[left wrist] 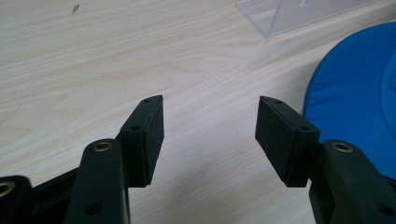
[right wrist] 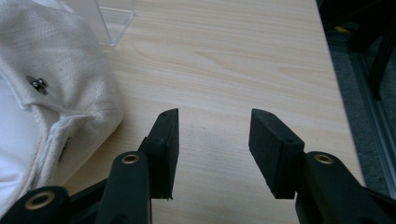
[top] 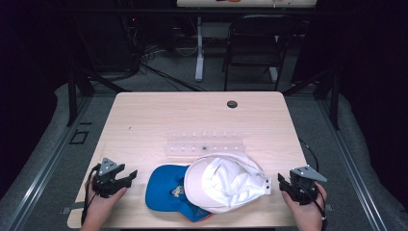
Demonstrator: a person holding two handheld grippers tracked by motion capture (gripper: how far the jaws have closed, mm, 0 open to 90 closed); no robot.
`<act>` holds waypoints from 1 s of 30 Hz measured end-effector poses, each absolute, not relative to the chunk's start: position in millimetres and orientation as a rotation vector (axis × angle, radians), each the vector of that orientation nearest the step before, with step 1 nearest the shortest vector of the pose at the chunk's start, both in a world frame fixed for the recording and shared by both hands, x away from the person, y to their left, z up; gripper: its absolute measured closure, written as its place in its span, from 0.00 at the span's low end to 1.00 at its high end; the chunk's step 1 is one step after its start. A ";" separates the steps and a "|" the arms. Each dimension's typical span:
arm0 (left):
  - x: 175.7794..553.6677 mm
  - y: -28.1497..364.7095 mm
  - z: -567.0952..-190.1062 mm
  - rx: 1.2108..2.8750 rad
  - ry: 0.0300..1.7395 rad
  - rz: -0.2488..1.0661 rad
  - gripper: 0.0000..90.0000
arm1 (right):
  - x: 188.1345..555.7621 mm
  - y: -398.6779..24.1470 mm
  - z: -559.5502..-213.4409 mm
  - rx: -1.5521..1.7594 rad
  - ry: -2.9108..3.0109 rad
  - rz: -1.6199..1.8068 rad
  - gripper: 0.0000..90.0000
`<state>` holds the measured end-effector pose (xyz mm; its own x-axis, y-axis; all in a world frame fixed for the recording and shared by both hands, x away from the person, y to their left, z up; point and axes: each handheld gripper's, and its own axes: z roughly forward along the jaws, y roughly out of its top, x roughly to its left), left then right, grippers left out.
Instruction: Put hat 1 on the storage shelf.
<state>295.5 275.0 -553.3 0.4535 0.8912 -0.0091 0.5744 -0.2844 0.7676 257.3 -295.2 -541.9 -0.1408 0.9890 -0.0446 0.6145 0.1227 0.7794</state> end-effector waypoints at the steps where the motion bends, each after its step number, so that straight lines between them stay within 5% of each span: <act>1: 295.5 275.0 -553.3 1.985 1.223 0.561 0.47 | 257.3 -295.2 -541.9 1.550 1.825 0.833 0.59; 9: 290.5 271.3 -547.7 1.977 1.209 0.554 0.47 | 257.6 -294.8 -534.6 1.613 1.877 0.782 0.51; 22: 295.8 265.6 -545.3 1.968 1.191 0.542 0.49 | 250.4 -288.4 -502.1 1.652 1.957 0.868 0.64; 30: 298.9 262.4 -546.7 1.988 1.176 0.514 0.53 | 245.0 -285.9 -488.3 1.649 1.980 0.904 0.62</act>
